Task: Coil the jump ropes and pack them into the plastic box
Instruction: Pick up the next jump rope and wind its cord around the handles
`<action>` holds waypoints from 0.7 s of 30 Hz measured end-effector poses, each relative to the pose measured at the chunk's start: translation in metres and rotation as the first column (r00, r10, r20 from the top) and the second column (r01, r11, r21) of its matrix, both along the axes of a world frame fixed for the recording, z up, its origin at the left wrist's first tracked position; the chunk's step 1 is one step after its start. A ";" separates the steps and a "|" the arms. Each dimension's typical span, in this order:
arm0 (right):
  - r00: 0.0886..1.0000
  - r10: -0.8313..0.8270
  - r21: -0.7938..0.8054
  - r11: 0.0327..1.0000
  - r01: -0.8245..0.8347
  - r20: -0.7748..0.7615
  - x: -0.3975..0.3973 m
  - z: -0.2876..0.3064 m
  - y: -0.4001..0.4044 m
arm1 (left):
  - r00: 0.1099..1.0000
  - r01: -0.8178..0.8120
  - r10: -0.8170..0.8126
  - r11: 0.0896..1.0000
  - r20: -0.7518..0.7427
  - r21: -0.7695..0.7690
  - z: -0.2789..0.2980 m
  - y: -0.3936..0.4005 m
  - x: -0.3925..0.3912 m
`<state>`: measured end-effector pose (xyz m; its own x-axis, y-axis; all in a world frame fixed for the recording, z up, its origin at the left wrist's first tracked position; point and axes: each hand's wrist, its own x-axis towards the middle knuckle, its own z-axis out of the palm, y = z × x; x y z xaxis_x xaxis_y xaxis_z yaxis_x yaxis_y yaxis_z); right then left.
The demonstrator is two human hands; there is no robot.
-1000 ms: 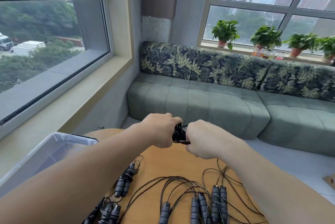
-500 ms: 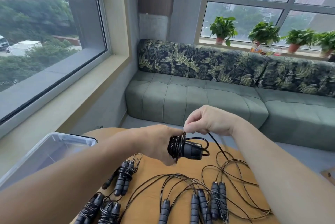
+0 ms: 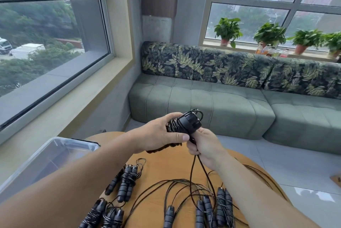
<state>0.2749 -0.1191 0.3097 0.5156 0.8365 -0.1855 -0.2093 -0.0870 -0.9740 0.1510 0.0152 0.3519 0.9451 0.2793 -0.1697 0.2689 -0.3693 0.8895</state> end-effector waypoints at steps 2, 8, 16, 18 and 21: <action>0.995 -0.001 -0.078 0.997 0.009 0.101 -0.004 0.002 -0.002 | 0.998 -0.064 0.063 0.997 0.021 0.050 -0.002 -0.002 0.004; 0.881 0.201 -0.348 0.936 -0.044 0.428 -0.017 0.011 -0.004 | 0.989 -0.119 0.146 0.822 -0.005 0.557 -0.006 -0.001 0.010; 0.430 0.599 -0.682 0.730 0.056 0.676 -0.020 0.053 -0.009 | 0.987 -0.037 0.156 0.399 -0.029 0.916 -0.023 -0.005 0.012; 0.323 0.637 -0.689 0.721 0.072 0.700 -0.020 0.068 -0.008 | 0.993 -0.029 0.114 0.344 -0.011 0.938 -0.024 -0.009 0.010; 0.228 0.678 -0.706 0.704 0.074 0.699 -0.016 0.088 -0.008 | 0.997 -0.016 0.074 0.287 -0.005 0.958 -0.023 -0.012 0.009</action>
